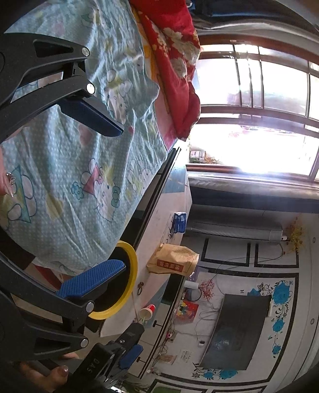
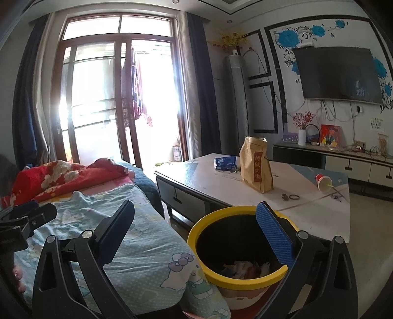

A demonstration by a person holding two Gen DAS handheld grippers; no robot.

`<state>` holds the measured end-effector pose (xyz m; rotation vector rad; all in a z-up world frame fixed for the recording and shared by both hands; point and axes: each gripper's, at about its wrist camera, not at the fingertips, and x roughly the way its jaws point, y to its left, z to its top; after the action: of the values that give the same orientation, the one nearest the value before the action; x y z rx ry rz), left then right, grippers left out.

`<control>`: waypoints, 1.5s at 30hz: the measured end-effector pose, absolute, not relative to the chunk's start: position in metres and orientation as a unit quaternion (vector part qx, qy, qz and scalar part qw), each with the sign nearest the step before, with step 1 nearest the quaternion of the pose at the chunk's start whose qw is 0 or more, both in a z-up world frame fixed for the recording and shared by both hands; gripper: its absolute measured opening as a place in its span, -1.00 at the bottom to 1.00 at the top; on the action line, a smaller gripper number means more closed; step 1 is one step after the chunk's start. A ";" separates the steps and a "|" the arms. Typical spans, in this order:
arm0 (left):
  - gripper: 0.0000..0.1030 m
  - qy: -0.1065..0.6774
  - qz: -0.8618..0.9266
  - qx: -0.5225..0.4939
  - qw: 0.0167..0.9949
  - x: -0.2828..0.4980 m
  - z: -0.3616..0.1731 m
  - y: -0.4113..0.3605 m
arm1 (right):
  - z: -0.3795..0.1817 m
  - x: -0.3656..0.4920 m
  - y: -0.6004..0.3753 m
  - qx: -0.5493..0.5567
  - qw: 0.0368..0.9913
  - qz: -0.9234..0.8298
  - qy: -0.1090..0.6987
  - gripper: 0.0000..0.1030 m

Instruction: Collect trash

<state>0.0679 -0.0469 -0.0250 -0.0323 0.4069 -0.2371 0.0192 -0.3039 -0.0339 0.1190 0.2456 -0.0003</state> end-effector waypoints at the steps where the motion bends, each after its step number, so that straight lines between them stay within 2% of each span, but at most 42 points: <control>1: 0.79 0.201 -0.117 -0.017 0.972 0.067 -0.025 -0.046 | -0.034 0.019 -0.303 0.059 0.991 0.001 0.123 0.88; 45: 0.79 0.191 -0.107 -0.017 0.976 0.061 -0.021 -0.043 | -0.039 0.015 -0.300 0.054 0.992 -0.002 0.116 0.88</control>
<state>0.0607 -0.0433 -0.0209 -0.0352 0.3851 -0.2150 0.0153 -0.2996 -0.0395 0.1086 0.2320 -0.0039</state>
